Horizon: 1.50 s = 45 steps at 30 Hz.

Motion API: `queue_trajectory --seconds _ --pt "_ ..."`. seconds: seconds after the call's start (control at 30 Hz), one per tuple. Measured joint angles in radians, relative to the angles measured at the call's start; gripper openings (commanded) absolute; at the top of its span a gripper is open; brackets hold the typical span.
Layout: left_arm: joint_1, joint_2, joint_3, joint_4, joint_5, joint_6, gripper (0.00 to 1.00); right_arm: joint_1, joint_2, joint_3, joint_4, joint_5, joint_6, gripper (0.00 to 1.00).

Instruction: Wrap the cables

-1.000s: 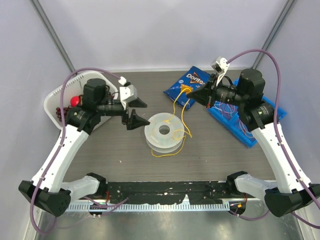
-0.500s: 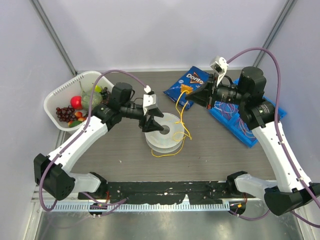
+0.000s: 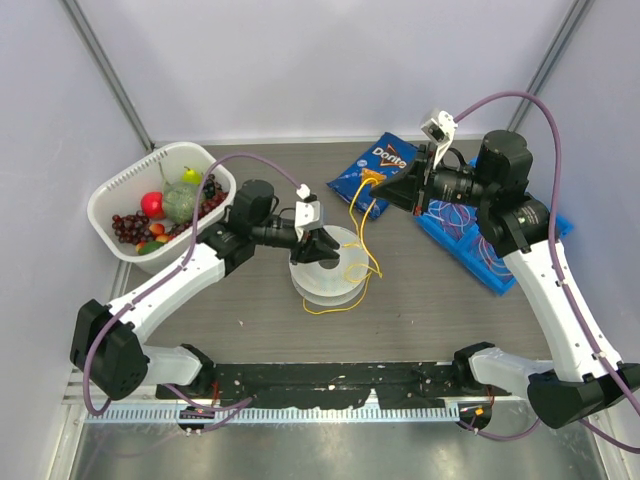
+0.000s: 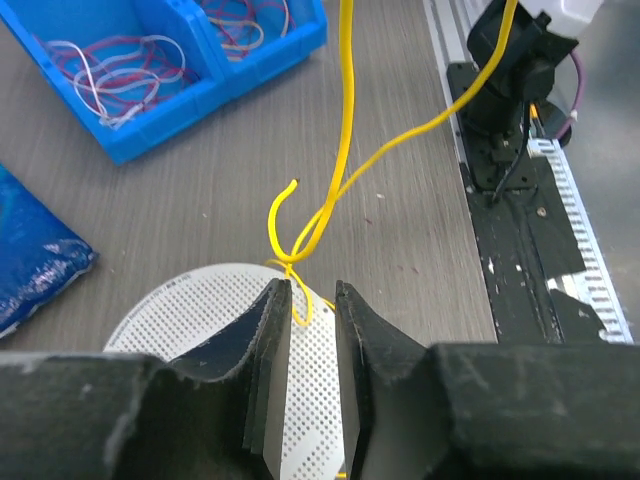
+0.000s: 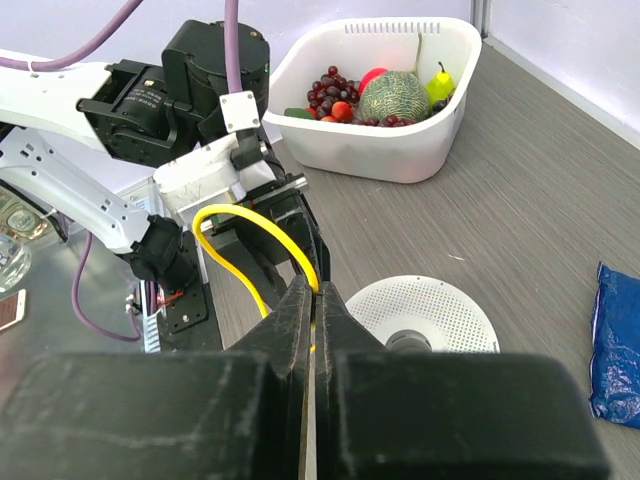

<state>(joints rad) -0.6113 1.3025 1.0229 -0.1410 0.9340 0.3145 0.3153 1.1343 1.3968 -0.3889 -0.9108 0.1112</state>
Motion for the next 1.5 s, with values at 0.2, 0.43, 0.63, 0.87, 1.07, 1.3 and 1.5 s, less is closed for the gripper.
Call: queue_trajectory --seconds 0.2,0.43,0.63,0.87,1.07,1.3,1.5 --pt "-0.002 0.0 -0.001 0.104 -0.002 -0.063 0.32 0.0 0.0 0.0 0.0 0.0 0.0 0.01" --pt "-0.005 0.0 -0.007 0.153 -0.019 -0.091 0.34 0.0 0.005 0.0 0.0 0.0 0.001 0.01" --pt "-0.008 0.0 -0.016 0.151 -0.032 -0.089 0.12 0.0 0.007 0.0 0.002 0.001 0.005 0.01" --pt "-0.008 -0.021 -0.015 0.056 -0.055 -0.063 0.0 0.0 0.006 0.0 -0.033 0.084 -0.056 0.01" --pt "0.002 -0.131 0.002 -0.087 -0.082 -0.069 0.0 -0.072 -0.007 -0.05 -0.145 0.223 -0.226 0.01" --pt "0.028 -0.147 0.097 -0.104 -0.147 -0.199 0.0 -0.301 -0.015 -0.236 -0.34 0.215 -0.489 0.43" --pt "0.028 -0.021 0.254 -0.135 -0.129 -0.269 0.0 -0.301 -0.078 -0.309 -0.472 0.207 -0.621 0.7"
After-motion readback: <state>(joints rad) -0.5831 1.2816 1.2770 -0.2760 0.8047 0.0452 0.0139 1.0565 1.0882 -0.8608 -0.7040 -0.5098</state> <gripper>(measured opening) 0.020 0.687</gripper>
